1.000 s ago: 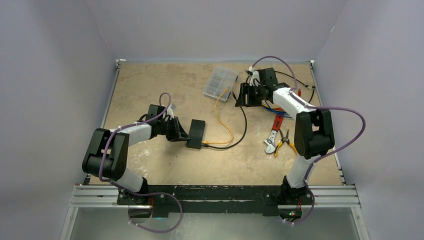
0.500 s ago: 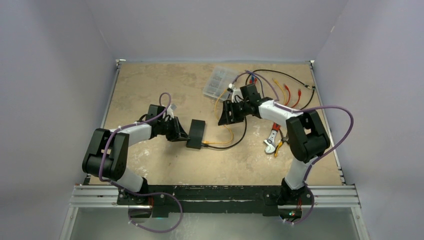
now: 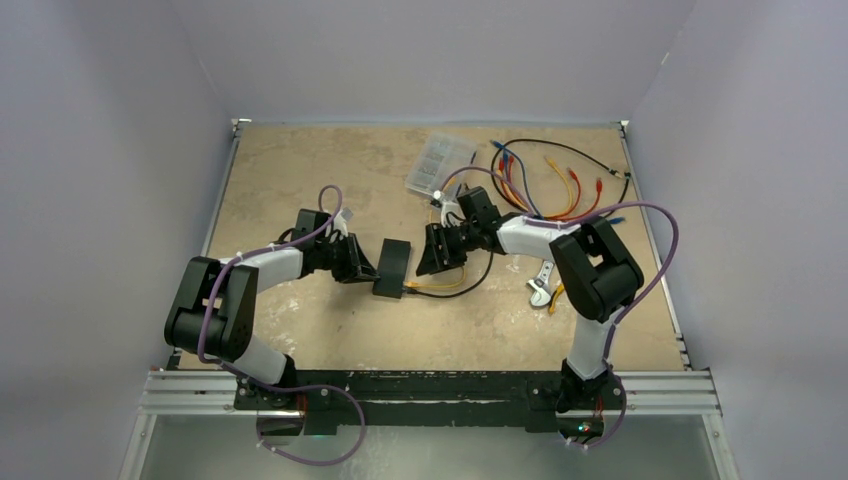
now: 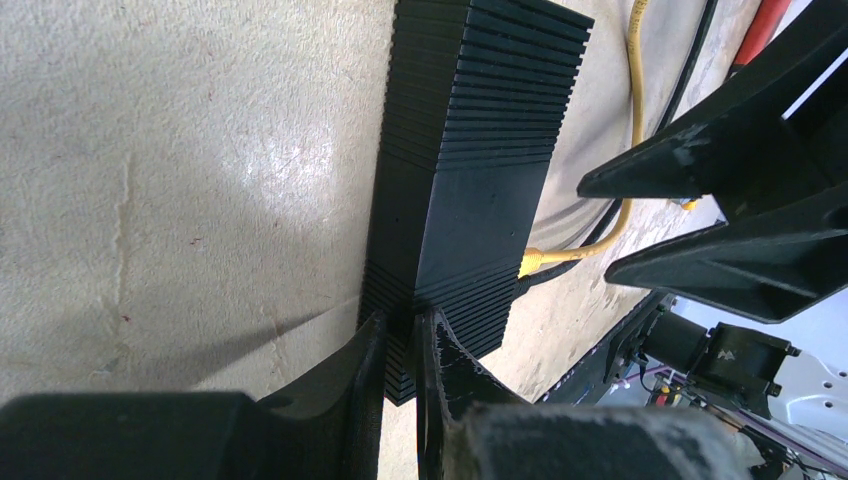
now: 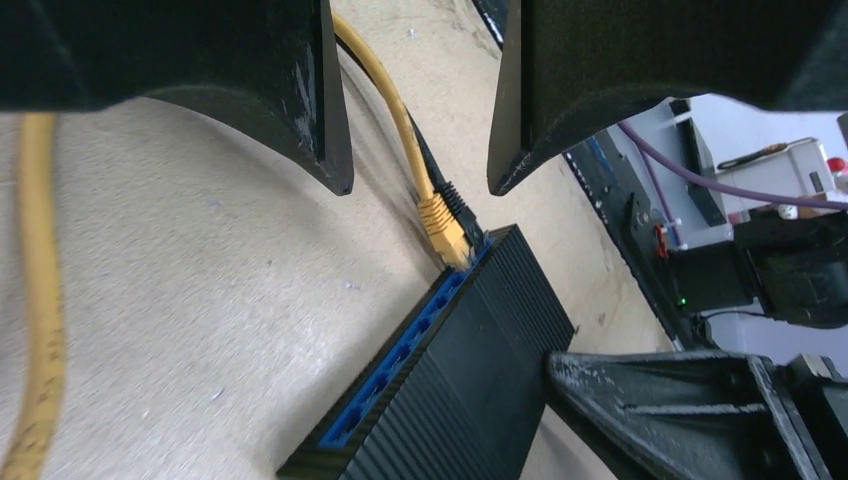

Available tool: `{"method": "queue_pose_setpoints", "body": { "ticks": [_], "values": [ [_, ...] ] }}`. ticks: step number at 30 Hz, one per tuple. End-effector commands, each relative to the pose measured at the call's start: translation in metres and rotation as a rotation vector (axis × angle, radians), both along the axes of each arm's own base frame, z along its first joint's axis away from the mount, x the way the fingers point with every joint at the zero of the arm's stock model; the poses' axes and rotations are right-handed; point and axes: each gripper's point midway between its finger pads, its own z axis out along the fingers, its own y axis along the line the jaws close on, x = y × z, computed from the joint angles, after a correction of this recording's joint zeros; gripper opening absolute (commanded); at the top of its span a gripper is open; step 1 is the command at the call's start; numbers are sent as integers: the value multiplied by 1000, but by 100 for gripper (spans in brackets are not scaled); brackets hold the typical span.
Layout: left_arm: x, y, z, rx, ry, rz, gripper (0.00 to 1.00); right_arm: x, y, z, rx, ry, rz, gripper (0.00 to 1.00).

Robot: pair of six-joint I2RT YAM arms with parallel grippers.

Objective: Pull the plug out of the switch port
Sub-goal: Pull the connector from the switch port.

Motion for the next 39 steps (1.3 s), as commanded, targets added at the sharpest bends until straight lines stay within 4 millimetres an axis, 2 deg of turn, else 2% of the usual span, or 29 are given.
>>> {"method": "queue_pose_setpoints", "body": {
  "ticks": [1, 9, 39],
  "values": [
    [-23, 39, -54, 240, 95, 44, 9, -12, 4, 2, 34, 18, 26, 55],
    [-24, 39, -55, 240, 99, 41, 9, -32, -1, -13, 42, 78, 33, 54],
    [-24, 37, -53, 229, 98, 40, 9, -31, 23, -44, 117, 159, 66, 48]
  ]
}}
